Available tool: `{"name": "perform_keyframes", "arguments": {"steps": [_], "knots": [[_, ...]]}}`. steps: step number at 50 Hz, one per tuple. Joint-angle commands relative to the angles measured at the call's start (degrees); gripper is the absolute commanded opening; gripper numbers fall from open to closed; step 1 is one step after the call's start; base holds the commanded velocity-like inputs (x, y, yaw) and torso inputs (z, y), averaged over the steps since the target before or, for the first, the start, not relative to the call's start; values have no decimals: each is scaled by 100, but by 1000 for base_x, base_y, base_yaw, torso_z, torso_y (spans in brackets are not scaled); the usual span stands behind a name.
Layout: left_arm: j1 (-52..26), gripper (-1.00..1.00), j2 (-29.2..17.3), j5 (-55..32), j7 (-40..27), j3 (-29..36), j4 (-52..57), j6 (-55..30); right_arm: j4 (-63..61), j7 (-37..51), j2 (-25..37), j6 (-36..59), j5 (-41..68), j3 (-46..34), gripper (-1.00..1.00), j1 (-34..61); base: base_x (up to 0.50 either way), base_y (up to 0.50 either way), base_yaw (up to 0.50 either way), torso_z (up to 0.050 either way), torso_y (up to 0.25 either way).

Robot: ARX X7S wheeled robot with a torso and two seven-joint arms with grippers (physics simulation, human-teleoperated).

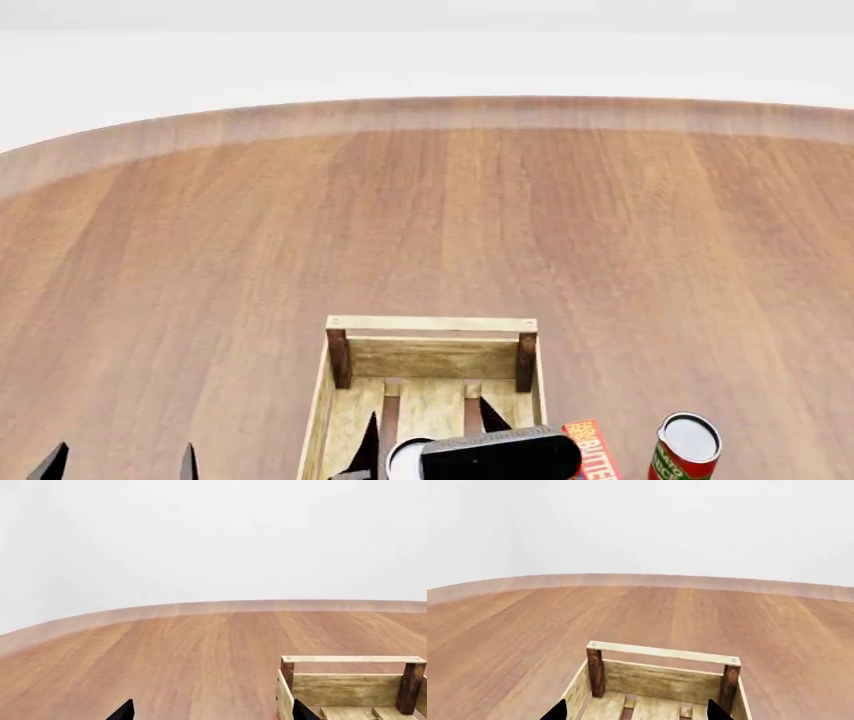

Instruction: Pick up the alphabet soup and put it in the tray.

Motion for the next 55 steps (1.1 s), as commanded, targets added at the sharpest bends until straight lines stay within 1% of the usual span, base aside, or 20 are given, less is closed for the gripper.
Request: {"name": "perform_keyframes", "arguments": {"steps": [1, 20, 33, 41, 46, 55], "knots": [[102, 100, -66, 127, -155, -13, 314, 41, -891, 169, 235, 4, 23, 33, 100, -169, 0, 0, 0, 0, 0], [176, 100, -128, 336, -317, 15, 647, 114, -2002, 438, 471, 279, 112, 67, 100, -217, 0, 0, 0, 0, 0], [242, 100, -159, 387, -321, 11, 777, 423, -2565, 612, 530, 477, 245, 145, 100, -126, 0, 0, 0, 0, 0], [248, 100, -173, 416, -313, 33, 794, 504, -2705, 527, 553, 143, 208, 185, 100, -173, 0, 0, 0, 0, 0], [284, 100, -195, 408, -248, 49, 869, 742, -2780, 501, 567, 33, 227, 215, 100, -182, 0, 0, 0, 0, 0], [314, 100, -218, 462, -226, 79, 922, 916, -2859, 408, 577, -202, 304, 247, 100, -249, 0, 0, 0, 0, 0]]}}
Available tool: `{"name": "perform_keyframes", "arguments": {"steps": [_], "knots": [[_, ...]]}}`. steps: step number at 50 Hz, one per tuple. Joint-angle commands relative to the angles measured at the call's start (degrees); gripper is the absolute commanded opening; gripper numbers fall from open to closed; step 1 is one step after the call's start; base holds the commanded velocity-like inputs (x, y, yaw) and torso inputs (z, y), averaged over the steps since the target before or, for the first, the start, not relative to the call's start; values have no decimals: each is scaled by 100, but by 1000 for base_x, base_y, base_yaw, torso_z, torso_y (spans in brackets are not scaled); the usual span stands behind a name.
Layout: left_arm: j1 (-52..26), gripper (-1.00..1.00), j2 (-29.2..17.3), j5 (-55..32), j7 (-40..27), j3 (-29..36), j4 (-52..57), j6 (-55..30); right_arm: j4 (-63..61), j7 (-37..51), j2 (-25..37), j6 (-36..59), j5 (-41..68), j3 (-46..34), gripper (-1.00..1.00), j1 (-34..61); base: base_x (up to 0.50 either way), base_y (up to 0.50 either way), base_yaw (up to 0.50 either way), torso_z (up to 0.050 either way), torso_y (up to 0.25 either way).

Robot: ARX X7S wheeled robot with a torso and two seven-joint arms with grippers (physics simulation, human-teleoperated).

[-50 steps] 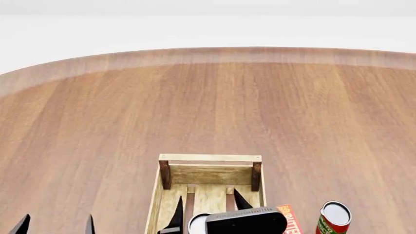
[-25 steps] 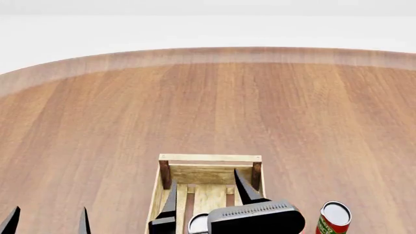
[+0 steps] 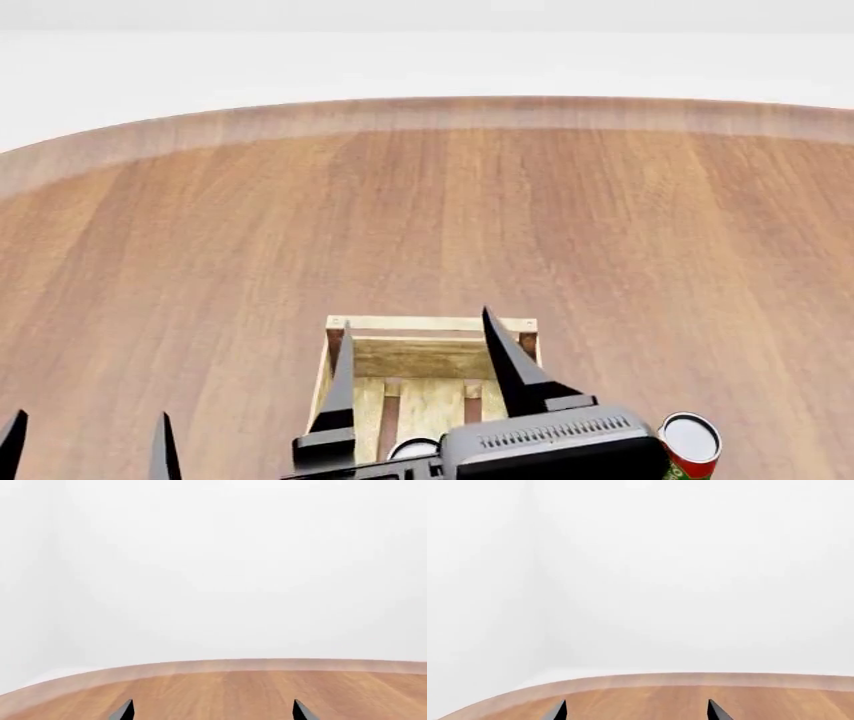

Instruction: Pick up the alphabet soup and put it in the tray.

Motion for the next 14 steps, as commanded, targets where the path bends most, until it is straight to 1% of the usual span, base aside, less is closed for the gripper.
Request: {"name": "perform_keyframes", "arguments": {"steps": [1, 14], "knots": [[38, 100, -30, 61, 34, 35, 78, 239, -159, -73, 28, -252, 70, 53, 100, -56, 0, 0, 0, 0, 0], [89, 100, -60, 137, 24, 47, 167, 453, -246, -185, 83, -689, 14, 95, 100, -222, 0, 0, 0, 0, 0]]}}
